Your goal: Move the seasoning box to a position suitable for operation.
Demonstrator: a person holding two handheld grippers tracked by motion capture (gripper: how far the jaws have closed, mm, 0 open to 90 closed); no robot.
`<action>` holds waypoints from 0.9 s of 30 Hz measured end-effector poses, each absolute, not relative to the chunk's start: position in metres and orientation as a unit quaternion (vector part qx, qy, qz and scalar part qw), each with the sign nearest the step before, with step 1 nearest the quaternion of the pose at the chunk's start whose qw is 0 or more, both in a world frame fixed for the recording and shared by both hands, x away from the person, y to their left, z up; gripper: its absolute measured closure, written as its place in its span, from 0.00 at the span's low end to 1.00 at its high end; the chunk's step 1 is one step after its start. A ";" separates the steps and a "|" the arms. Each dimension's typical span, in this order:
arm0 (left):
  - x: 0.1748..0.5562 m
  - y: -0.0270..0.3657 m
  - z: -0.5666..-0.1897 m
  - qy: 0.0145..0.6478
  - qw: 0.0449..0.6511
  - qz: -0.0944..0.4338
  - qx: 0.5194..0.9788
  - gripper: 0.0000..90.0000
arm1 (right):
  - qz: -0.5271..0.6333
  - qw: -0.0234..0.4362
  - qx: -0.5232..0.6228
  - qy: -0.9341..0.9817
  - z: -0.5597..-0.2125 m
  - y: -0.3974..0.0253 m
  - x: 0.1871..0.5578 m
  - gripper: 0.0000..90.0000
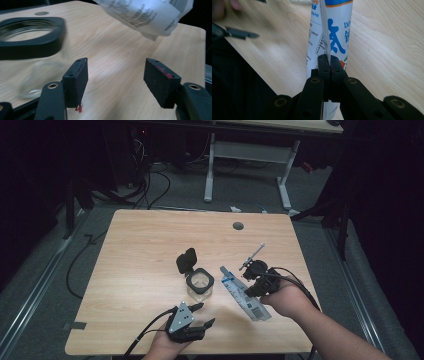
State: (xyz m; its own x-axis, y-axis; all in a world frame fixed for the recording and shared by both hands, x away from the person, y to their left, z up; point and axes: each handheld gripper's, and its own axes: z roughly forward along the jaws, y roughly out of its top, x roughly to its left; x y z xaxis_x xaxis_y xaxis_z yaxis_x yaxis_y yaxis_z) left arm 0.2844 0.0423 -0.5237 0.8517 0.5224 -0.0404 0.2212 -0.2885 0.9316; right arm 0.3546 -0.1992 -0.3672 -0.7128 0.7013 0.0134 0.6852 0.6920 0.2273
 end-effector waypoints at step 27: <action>0.295 -0.035 -0.526 0.241 0.541 0.092 0.800 0.21 | 0.127 0.040 0.339 0.931 -0.350 -0.152 0.356 1.00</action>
